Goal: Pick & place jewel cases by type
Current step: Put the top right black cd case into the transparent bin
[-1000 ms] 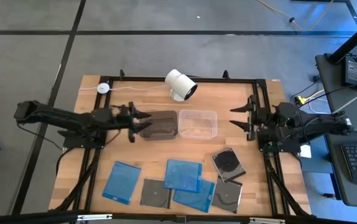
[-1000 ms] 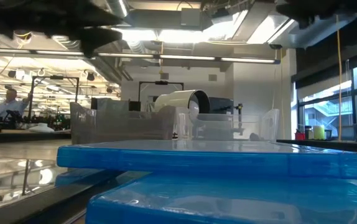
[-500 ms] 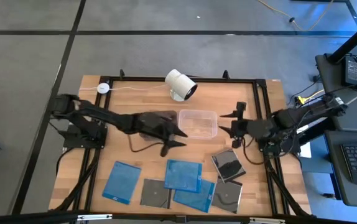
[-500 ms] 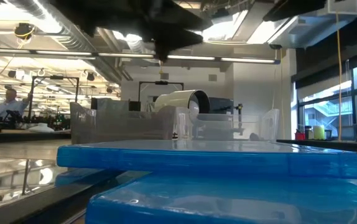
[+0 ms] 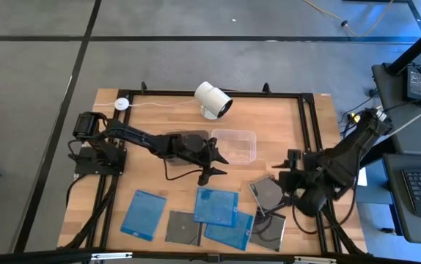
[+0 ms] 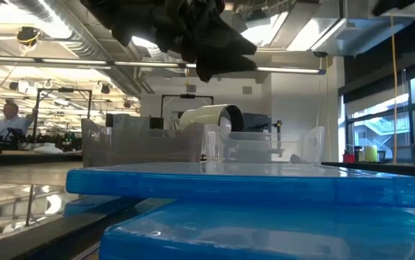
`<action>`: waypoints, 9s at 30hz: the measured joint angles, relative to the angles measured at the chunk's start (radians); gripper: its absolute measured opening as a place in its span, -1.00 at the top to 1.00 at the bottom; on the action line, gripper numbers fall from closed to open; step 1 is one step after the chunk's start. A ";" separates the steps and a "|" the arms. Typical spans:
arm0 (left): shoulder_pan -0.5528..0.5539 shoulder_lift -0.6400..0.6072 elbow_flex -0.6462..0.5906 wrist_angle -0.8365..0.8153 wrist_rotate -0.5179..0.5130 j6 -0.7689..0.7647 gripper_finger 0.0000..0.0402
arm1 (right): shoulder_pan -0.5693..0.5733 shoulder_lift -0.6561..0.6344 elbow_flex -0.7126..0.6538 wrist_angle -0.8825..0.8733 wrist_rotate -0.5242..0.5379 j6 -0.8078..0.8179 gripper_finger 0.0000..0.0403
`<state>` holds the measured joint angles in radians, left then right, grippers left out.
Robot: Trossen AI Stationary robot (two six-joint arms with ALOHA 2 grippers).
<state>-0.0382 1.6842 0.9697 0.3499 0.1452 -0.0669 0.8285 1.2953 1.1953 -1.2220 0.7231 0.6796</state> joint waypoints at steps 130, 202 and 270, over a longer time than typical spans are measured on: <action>0.007 -0.012 -0.001 0.034 -0.077 0.182 0.08 | 0.291 0.728 -0.070 0.053 -0.148 0.438 0.87; -0.076 0.579 0.503 -0.216 -0.142 0.167 0.99 | 0.042 0.193 -0.605 0.497 -0.276 1.249 0.94; -0.081 0.467 0.498 -0.621 -0.123 0.210 0.52 | -0.163 0.195 -0.462 0.536 -0.259 0.443 0.93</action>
<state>-0.1194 2.1510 1.4673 -0.2711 0.0218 0.1430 0.6655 1.4902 0.7338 -0.6864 0.4642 1.1229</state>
